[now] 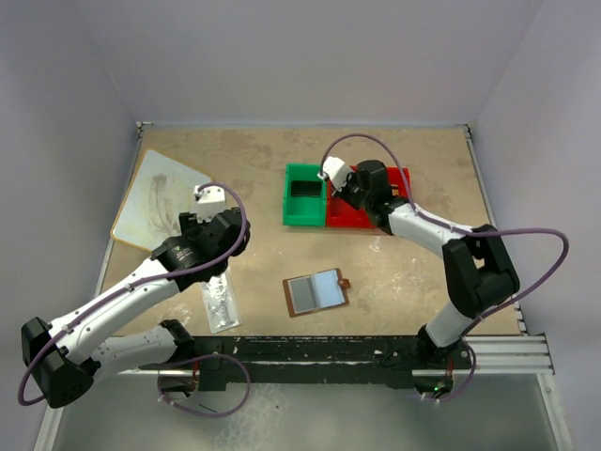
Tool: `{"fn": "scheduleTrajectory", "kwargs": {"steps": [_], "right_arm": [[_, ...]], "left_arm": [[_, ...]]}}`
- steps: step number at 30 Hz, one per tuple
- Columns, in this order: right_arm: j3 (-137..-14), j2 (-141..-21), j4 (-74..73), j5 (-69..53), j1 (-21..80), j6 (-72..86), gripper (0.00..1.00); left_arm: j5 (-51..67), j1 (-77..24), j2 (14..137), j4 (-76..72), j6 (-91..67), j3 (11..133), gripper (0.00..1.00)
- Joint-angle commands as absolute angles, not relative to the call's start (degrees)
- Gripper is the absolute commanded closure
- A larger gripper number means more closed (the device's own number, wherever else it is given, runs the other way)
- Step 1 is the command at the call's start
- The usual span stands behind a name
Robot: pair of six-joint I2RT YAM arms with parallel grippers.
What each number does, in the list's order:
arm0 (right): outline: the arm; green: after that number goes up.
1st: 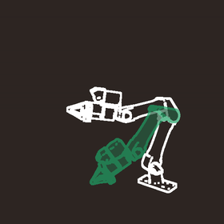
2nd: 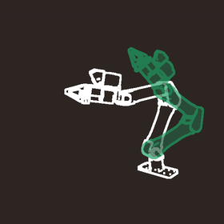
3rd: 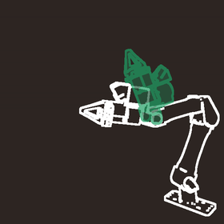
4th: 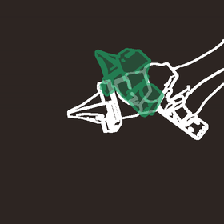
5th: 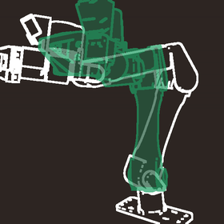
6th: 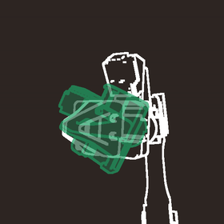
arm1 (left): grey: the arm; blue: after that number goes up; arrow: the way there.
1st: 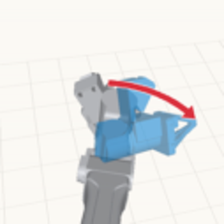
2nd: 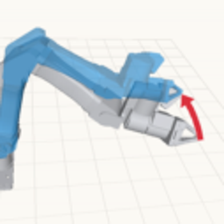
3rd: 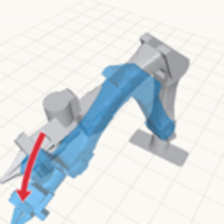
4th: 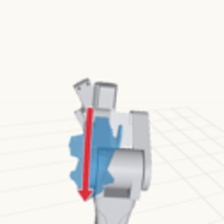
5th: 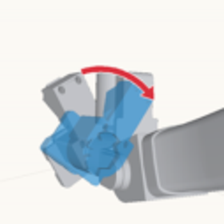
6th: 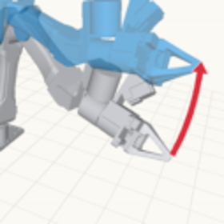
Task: Take the credit cards out of the card holder
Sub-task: Place the credit card in the storage box.
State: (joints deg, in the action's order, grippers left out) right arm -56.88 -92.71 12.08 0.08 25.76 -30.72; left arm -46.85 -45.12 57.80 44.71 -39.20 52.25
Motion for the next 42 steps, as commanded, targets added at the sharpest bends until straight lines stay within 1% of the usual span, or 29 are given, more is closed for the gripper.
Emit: {"fn": "scheduleTrajectory", "kwargs": {"steps": [1,9,16,24,31,36,40,42], "right_arm": [[-60.52,-95.10,10.55,0.17,24.61,-41.90,1.00],[-61.10,-99.40,11.88,-4.07,21.95,-52.93,1.00],[-66.46,-104.13,11.29,-5.25,21.12,-55.16,1.00],[-69.90,-109.11,12.38,-6.81,19.77,-57.66,1.00],[-71.47,-111.57,13.67,-8.42,18.92,-59.71,1.00],[-71.61,-112.55,11.44,-10.12,18.46,-60.58,1.00],[-71.66,-112.64,9.98,-11.86,18.04,-59.90,0.96],[-71.84,-112.83,8.80,-11.98,17.83,-60.06,0.90]], "left_arm": [[-48.91,-44.91,57.00,44.47,-38.24,52.81,0.22],[-48.99,-44.91,57.72,44.51,-38.04,52.80,0.22],[-49.02,-44.84,57.99,44.47,-37.96,52.69,0.22],[-48.80,-44.65,58.72,44.46,-37.71,52.74,0.22],[-47.97,-43.74,59.38,43.98,-37.23,52.82,0.23],[-47.28,-42.92,59.75,43.69,-36.82,52.74,0.23],[-46.60,-42.24,60.09,43.38,-36.47,52.72,0.24],[-46.40,-42.11,60.23,43.33,-36.41,52.72,0.24]]}}
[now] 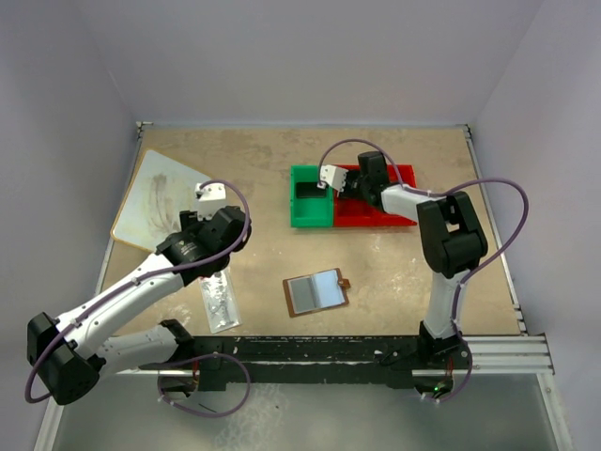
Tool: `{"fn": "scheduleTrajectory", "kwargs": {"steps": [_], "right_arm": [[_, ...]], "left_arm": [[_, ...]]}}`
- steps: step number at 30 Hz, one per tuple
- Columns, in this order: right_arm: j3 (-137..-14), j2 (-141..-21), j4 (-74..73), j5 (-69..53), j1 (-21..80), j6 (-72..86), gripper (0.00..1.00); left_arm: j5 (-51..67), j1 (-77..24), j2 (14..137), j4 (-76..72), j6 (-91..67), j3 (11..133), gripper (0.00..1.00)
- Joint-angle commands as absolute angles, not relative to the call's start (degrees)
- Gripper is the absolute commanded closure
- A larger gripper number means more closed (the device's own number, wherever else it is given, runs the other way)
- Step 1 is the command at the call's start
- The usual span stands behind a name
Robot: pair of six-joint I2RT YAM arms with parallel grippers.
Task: Take the credit cards out of the card holder
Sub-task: Place the credit card in the storage box.
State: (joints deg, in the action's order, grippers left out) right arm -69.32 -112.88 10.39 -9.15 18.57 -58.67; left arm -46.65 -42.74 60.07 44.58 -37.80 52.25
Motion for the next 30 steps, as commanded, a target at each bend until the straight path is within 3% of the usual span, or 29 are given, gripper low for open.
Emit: {"fn": "scheduleTrajectory", "kwargs": {"steps": [1,4,6,11,14,30], "right_arm": [[-72.01,-112.96,8.05,-11.96,17.73,-59.99,0.86],[-72.50,-113.19,6.50,-11.86,17.20,-59.37,0.81],[-72.36,-113.04,5.83,-11.61,17.06,-59.53,0.72],[-72.31,-112.12,4.97,-11.56,16.46,-58.94,0.69],[-72.85,-112.29,4.77,-10.42,16.44,-58.76,0.59],[-73.90,-112.32,3.70,-8.85,16.43,-54.80,0.53]], "left_arm": [[-46.34,-42.02,60.29,43.33,-36.39,52.61,0.24],[-46.15,-42.01,60.36,43.31,-36.38,52.64,0.25],[-46.01,-42.01,60.44,43.24,-36.30,52.64,0.25],[-45.70,-41.96,60.69,43.15,-36.19,52.54,0.25],[-45.59,-42.01,60.73,43.10,-36.21,52.61,0.25],[-44.74,-41.90,62.09,43.06,-35.85,52.64,0.27]]}}
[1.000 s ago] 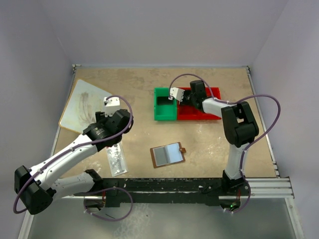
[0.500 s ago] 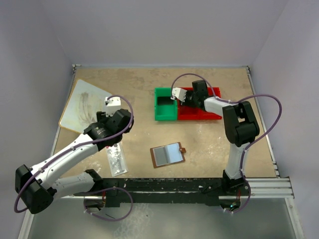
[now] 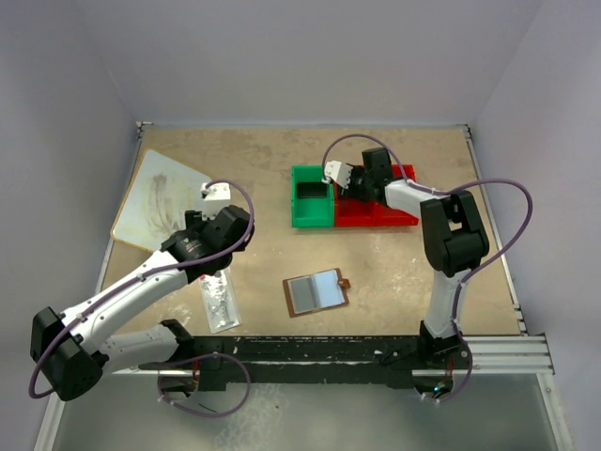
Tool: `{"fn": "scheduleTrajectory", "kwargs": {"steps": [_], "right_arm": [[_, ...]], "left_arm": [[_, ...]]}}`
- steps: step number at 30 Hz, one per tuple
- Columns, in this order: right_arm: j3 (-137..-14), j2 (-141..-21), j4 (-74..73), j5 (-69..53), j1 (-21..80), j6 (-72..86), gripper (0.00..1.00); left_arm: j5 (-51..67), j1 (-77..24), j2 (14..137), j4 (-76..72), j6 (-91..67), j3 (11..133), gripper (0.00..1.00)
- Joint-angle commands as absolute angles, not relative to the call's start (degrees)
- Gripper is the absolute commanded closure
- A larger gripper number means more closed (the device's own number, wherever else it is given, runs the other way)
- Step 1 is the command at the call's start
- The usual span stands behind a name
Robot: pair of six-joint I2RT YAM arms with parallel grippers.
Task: Take the credit cards out of the card holder
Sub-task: Place the credit card in the storage box, then adjust the card holder at the center of the board.
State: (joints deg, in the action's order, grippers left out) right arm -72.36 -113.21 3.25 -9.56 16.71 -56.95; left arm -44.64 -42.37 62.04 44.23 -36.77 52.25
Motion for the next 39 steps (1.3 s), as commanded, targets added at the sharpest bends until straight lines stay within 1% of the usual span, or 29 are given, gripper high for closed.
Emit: {"fn": "scheduleTrajectory", "kwargs": {"steps": [1,5,6,7,8,18,24,34,39], "right_arm": [[-74.10,-112.59,3.71,-8.43,16.44,-54.53,0.52],[-75.58,-114.12,2.35,-7.13,16.44,-53.63,0.52],[-75.73,-114.28,2.14,-7.35,16.44,-53.61,0.50],[-75.76,-114.27,1.98,-7.63,16.42,-53.57,0.40],[-75.70,-114.19,1.88,-7.86,16.39,-53.48,0.38],[-76.18,-113.86,2.42,-7.15,16.37,-52.03,0.37],[-75.74,-111.40,0.70,-9.73,16.39,-52.11,0.35],[-74.74,-108.21,0.81,-8.95,16.43,-51.44,0.34],[-73.86,-102.88,3.67,-9.76,16.39,-46.18,0.34]], "left_arm": [[-44.74,-41.90,62.13,43.07,-35.86,52.61,0.27],[-44.67,-41.91,62.32,43.06,-35.86,52.51,0.27],[-44.66,-41.90,62.45,43.07,-35.72,52.51,0.27],[-44.61,-41.92,62.59,43.00,-35.76,52.50,0.28],[-44.52,-41.92,62.60,43.06,-35.64,52.62,0.28],[-43.07,-41.87,61.73,42.16,-34.79,52.28,0.28],[-42.98,-41.85,61.88,42.19,-34.71,52.29,0.28],[-42.45,-41.86,61.88,42.10,-34.62,52.29,0.28],[-42.69,-41.90,61.23,42.25,-34.67,52.34,0.28]]}}
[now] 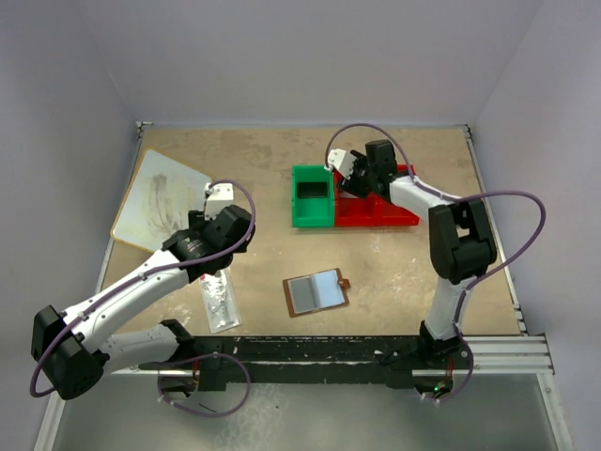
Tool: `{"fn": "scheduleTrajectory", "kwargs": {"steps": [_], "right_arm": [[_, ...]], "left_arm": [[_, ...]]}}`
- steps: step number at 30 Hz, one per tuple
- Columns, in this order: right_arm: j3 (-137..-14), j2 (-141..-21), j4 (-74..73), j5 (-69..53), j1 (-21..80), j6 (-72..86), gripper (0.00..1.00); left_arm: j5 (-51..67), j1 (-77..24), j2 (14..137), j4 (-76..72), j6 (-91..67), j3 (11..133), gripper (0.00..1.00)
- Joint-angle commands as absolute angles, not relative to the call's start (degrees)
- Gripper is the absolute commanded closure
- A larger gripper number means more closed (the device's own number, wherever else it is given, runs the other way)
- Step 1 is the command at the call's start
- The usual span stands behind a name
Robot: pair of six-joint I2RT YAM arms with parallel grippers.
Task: Take the credit cards out of the card holder
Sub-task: Adjust the card holder at the center of the board.
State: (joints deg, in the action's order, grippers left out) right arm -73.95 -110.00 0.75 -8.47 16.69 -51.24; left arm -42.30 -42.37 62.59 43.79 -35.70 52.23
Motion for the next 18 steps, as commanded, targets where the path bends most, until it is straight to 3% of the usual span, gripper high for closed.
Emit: {"fn": "scheduleTrajectory", "kwargs": {"steps": [1,6,10,15,18], "right_arm": [[-73.38,-100.76,4.93,-10.14,16.41,-44.08,0.34],[-69.33,-88.07,13.60,-10.33,16.44,-20.75,0.34],[-68.88,-80.63,8.73,-10.31,16.41,6.29,0.30],[-61.31,-72.60,6.69,-11.51,16.44,17.94,0.27],[-56.76,-68.01,7.05,-12.40,17.63,21.90,0.36]], "left_arm": [[-42.90,-41.92,60.86,42.34,-34.83,52.33,0.28],[-43.08,-41.91,58.46,42.24,-35.53,52.24,0.27],[-44.52,-41.92,56.12,42.34,-36.12,52.05,0.27],[-47.52,-41.88,53.63,43.26,-37.52,52.24,0.26],[-49.06,-41.90,52.32,43.80,-38.15,52.26,0.26]]}}
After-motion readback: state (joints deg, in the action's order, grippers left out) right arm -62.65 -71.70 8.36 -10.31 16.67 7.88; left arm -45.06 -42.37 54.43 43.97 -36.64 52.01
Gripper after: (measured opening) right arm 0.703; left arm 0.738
